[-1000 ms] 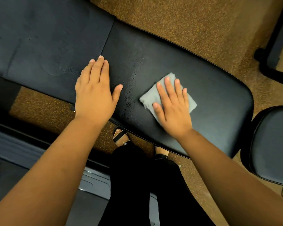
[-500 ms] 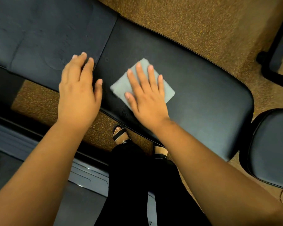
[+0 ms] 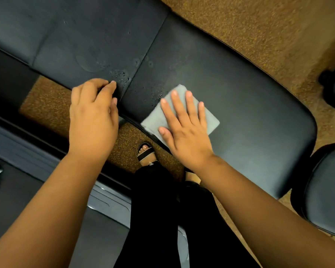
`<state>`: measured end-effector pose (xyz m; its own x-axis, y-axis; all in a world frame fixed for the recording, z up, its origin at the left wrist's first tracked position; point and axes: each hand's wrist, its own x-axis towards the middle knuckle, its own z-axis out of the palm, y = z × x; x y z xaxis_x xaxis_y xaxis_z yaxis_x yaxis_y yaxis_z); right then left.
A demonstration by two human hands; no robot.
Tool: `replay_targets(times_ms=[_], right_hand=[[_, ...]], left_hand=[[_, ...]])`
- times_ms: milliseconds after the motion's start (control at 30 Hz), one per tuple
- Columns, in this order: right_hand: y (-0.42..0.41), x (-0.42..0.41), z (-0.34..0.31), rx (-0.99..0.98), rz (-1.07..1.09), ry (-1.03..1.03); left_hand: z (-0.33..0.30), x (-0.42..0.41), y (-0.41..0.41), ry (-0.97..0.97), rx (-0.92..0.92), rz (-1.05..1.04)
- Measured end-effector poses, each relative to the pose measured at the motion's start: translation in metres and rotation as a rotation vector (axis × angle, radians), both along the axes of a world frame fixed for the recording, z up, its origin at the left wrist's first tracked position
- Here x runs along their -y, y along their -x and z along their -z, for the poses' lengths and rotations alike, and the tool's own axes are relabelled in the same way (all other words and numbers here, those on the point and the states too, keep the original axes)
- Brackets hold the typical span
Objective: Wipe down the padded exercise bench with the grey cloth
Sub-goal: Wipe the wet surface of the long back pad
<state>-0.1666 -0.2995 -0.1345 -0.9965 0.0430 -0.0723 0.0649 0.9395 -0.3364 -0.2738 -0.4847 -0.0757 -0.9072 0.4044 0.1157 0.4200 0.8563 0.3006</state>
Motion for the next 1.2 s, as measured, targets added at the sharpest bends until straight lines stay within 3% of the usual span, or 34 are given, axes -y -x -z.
replay_targets(times_ms=[200, 533, 700, 800, 933, 1067, 1133, 1200], right_hand=[[0.066, 0.023, -0.014, -0.064, -0.044, -0.021], [-0.048, -0.012, 0.009, 0.022, -0.081, -0.054], [-0.025, 0.004, 0.004, 0.024, 0.014, -0.019], [0.014, 0.017, -0.005, 0.003, 0.051, 0.001], [0.080, 0.039, -0.019, -0.054, 0.074, 0.028], [0.101, 0.045, -0.024, -0.070, 0.064, 0.032], [0.081, 0.039, -0.020, -0.060, 0.019, 0.013], [0.048, 0.030, -0.014, -0.033, -0.024, -0.005]], left_hand=[[0.000, 0.011, 0.004, -0.028, -0.016, 0.025], [0.007, 0.013, 0.003, -0.114, -0.037, 0.011], [0.007, 0.013, 0.001, -0.080, -0.038, 0.023], [0.006, 0.013, -0.001, -0.054, -0.049, -0.118], [0.004, 0.004, 0.004, -0.370, 0.047, -0.575], [0.013, -0.009, 0.028, -0.917, 0.492, -1.030], [0.020, -0.011, 0.041, -1.055, 0.586, -1.098], [0.026, -0.014, 0.048, -1.067, 0.574, -1.067]])
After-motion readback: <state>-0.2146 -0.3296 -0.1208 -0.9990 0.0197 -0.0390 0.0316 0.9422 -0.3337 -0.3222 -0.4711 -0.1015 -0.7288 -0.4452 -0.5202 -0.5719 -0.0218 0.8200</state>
